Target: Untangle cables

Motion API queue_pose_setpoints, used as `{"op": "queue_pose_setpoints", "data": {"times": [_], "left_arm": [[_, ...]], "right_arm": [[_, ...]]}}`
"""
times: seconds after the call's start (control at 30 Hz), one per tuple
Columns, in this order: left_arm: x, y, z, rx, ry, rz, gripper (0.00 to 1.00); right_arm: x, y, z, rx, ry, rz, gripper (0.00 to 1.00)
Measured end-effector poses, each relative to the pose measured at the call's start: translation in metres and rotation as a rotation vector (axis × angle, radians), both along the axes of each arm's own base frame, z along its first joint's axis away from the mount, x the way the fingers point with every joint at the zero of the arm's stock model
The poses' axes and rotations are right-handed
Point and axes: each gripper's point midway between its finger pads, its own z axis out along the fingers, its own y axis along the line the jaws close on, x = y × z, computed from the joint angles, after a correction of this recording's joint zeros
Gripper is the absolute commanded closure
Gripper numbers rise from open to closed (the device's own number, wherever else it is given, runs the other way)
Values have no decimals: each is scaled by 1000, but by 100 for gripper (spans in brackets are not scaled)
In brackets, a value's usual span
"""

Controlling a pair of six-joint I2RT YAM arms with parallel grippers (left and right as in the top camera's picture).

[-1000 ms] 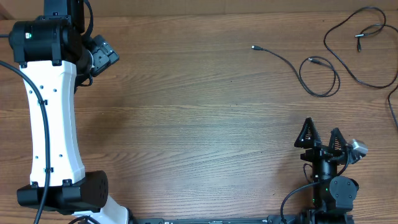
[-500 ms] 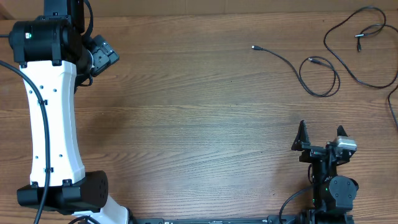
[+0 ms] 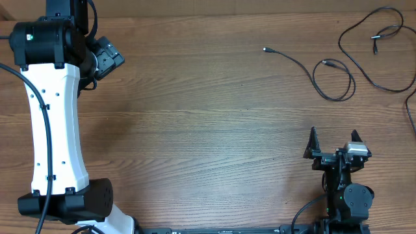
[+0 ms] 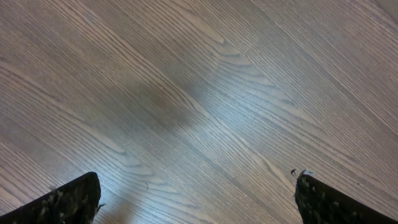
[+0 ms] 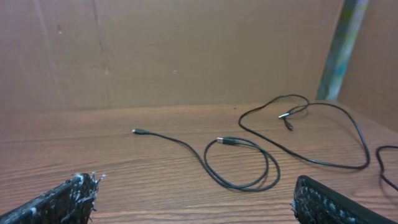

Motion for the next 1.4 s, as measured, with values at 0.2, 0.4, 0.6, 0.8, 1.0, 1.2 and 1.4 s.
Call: {"op": "queue_pose_setpoints", "data": {"times": [0.2, 0.4, 0.6, 0.8, 1.0, 1.2, 1.4], "left_arm": [[0, 0, 0, 0, 0, 0, 0], [0, 0, 0, 0, 0, 0, 0], [0, 0, 0, 0, 0, 0, 0], [0, 0, 0, 0, 0, 0, 1], [0, 0, 0, 0, 0, 0, 0], [0, -2, 0, -12, 0, -4, 0], [1, -6, -1, -33, -2, -12, 0]], "right_arm": [[0, 2, 0, -3, 0, 10, 0], [0, 2, 0, -3, 0, 10, 0], [0, 2, 0, -4, 0, 10, 0], [0, 2, 0, -4, 0, 10, 0], [0, 2, 0, -5, 0, 10, 0], [0, 2, 0, -4, 0, 10, 0], [0, 2, 0, -4, 0, 10, 0]]}}
